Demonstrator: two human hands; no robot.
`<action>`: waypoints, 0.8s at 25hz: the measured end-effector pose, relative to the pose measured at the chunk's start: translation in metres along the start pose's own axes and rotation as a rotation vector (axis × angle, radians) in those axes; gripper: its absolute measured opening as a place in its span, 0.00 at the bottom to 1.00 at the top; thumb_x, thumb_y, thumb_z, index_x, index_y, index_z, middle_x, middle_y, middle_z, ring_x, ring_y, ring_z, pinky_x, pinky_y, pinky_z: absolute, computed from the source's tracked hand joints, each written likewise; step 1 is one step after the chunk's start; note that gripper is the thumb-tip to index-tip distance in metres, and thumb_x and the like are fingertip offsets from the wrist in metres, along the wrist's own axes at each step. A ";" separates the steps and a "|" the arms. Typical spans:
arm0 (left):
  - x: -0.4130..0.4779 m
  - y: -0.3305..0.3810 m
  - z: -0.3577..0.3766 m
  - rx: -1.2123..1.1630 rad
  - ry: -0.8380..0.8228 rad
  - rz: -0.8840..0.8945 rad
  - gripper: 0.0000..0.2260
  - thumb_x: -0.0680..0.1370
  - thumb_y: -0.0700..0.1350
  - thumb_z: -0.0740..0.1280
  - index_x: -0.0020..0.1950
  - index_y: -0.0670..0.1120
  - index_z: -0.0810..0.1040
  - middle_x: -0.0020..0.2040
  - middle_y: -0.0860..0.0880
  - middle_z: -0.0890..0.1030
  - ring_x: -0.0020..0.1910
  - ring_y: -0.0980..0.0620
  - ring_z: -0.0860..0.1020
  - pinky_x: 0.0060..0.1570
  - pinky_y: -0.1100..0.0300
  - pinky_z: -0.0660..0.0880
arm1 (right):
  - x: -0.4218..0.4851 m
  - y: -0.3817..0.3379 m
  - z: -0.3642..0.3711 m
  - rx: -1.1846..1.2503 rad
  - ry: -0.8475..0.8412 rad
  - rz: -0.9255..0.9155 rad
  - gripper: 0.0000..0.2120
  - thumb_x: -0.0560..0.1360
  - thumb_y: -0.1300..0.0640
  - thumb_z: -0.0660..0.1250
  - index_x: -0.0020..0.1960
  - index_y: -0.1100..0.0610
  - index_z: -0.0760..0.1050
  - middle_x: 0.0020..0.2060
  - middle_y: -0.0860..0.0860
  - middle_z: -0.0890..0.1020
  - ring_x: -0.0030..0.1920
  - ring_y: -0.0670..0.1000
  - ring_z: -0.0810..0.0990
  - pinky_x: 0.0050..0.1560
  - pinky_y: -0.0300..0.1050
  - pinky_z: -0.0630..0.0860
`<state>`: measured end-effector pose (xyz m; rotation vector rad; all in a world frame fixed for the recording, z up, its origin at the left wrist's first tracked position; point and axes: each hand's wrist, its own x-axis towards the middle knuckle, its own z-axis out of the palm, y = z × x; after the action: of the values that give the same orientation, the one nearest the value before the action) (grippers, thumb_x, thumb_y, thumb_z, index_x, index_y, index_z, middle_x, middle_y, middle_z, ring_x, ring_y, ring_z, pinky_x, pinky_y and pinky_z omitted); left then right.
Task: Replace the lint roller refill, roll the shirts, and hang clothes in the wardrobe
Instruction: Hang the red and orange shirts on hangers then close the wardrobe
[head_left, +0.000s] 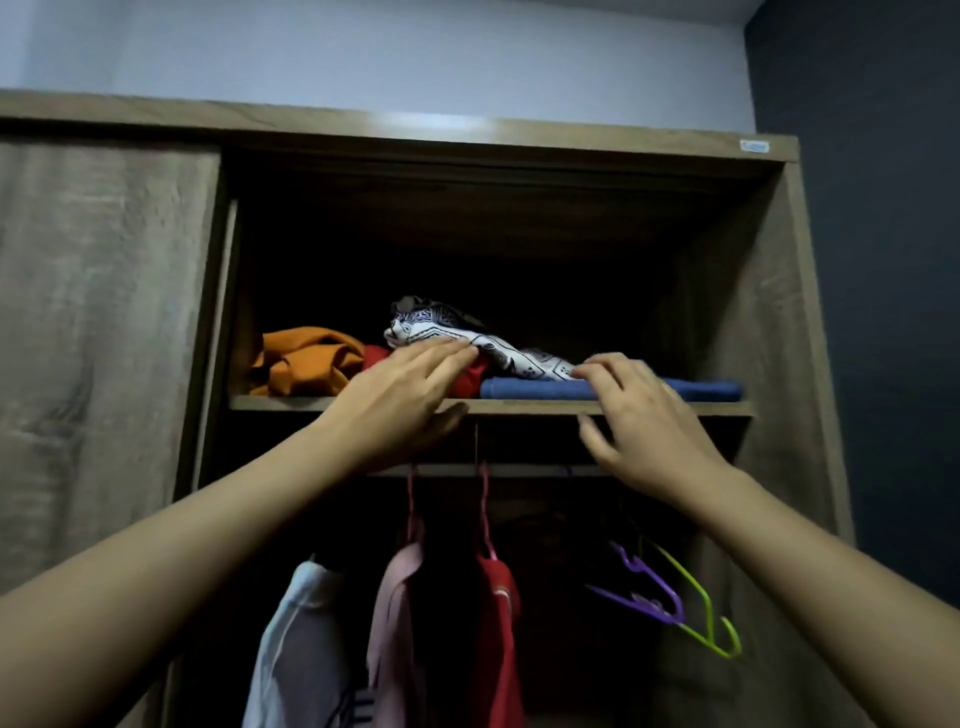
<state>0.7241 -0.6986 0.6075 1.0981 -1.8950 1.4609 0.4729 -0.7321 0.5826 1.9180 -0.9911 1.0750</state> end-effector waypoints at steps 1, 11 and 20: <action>0.006 -0.010 0.004 -0.007 0.018 -0.032 0.24 0.75 0.50 0.62 0.66 0.37 0.71 0.64 0.39 0.76 0.63 0.42 0.75 0.64 0.52 0.69 | 0.013 0.000 0.004 -0.015 -0.020 -0.001 0.20 0.72 0.53 0.62 0.63 0.54 0.69 0.61 0.52 0.71 0.60 0.54 0.71 0.57 0.48 0.70; 0.085 -0.051 0.050 -0.015 -0.326 -0.318 0.34 0.73 0.55 0.63 0.76 0.50 0.53 0.75 0.44 0.60 0.71 0.43 0.62 0.69 0.45 0.59 | 0.114 -0.004 0.062 0.147 -0.339 0.021 0.15 0.76 0.52 0.56 0.59 0.42 0.75 0.72 0.56 0.61 0.70 0.60 0.61 0.69 0.55 0.61; 0.126 -0.077 0.058 -0.104 -0.607 -0.361 0.20 0.73 0.55 0.65 0.63 0.50 0.72 0.59 0.42 0.78 0.55 0.42 0.77 0.52 0.54 0.75 | 0.145 0.018 0.081 0.352 -0.422 -0.035 0.14 0.69 0.54 0.61 0.54 0.44 0.69 0.44 0.51 0.74 0.44 0.50 0.76 0.44 0.43 0.73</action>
<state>0.7243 -0.7975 0.7311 1.8675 -1.9702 0.8744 0.5375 -0.8482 0.6839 2.5121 -1.0347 0.8841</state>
